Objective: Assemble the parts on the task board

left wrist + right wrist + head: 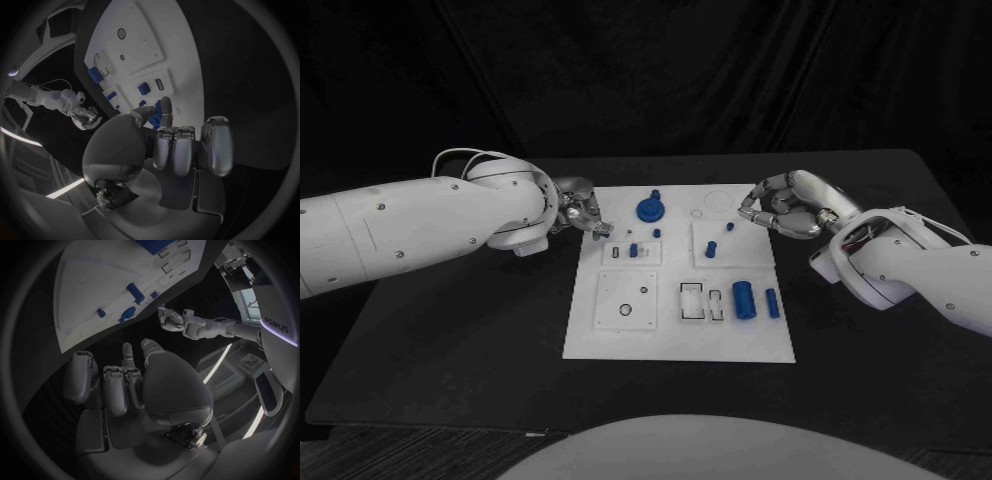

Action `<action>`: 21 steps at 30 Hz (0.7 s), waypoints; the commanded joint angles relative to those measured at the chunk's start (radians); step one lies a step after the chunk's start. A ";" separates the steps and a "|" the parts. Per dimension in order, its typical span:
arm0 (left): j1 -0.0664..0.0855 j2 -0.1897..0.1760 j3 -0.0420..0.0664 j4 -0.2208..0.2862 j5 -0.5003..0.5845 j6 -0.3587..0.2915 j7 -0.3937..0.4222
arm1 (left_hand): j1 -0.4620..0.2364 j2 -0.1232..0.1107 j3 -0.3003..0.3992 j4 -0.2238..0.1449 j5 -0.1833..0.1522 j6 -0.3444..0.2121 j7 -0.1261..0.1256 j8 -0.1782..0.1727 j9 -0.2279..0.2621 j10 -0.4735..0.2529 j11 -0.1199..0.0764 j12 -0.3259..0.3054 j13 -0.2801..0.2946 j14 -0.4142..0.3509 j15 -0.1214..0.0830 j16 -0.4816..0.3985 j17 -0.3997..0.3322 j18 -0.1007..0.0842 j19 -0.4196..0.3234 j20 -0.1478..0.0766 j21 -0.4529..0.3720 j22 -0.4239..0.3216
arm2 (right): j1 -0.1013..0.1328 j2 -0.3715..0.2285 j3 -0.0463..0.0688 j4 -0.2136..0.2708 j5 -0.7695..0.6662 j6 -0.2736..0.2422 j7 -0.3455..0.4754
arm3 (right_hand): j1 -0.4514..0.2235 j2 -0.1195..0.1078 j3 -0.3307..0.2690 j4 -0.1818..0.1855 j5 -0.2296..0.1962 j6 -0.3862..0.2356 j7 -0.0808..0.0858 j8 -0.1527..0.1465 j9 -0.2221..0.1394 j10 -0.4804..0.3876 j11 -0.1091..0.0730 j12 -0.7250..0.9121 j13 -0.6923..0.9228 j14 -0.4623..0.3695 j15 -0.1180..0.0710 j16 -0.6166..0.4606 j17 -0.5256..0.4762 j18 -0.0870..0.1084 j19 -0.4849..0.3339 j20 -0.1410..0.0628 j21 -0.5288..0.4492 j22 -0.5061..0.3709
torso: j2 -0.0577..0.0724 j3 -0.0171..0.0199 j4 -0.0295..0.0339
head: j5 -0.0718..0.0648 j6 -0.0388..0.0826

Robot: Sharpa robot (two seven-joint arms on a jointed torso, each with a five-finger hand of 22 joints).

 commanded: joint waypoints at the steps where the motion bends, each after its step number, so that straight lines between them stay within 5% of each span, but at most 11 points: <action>1: 0.001 -0.011 0.001 0.025 0.003 -0.037 -0.020 | -0.005 0.000 0.116 -0.026 0.004 0.010 -0.013 0.006 0.029 0.106 -0.012 0.004 0.264 0.114 -0.018 0.013 0.266 -0.013 0.021 -0.005 -0.012 0.201 | -0.003 -0.001 0.001 0.002 -0.001 -0.001 -0.017 | 0.010 0.006 0.028 0.003 0.032 -0.009 -0.002 0.017 -0.009 0.102 0.004 0.017 0.270 0.103 0.000 0.025 0.278 -0.012 -0.007 -0.002 -0.017 0.182 | 0.000 -0.0008 0.0006 | -0.002 0.000; 21: -0.037 -0.020 0.000 0.054 -0.044 -0.102 -0.033 | -0.019 0.007 0.115 -0.018 0.002 0.010 -0.012 0.006 0.031 0.106 -0.011 0.004 0.264 0.114 -0.018 0.013 0.266 -0.014 0.022 -0.005 -0.010 0.202 | -0.004 0.002 0.001 0.003 -0.001 -0.010 -0.012 | 0.016 0.004 0.032 0.001 0.044 -0.009 -0.002 0.019 -0.010 0.102 0.004 0.017 0.270 0.103 0.000 0.025 0.278 -0.012 -0.007 -0.002 -0.018 0.182 | 0.002 -0.0028 -0.0005 | 0.004 0.000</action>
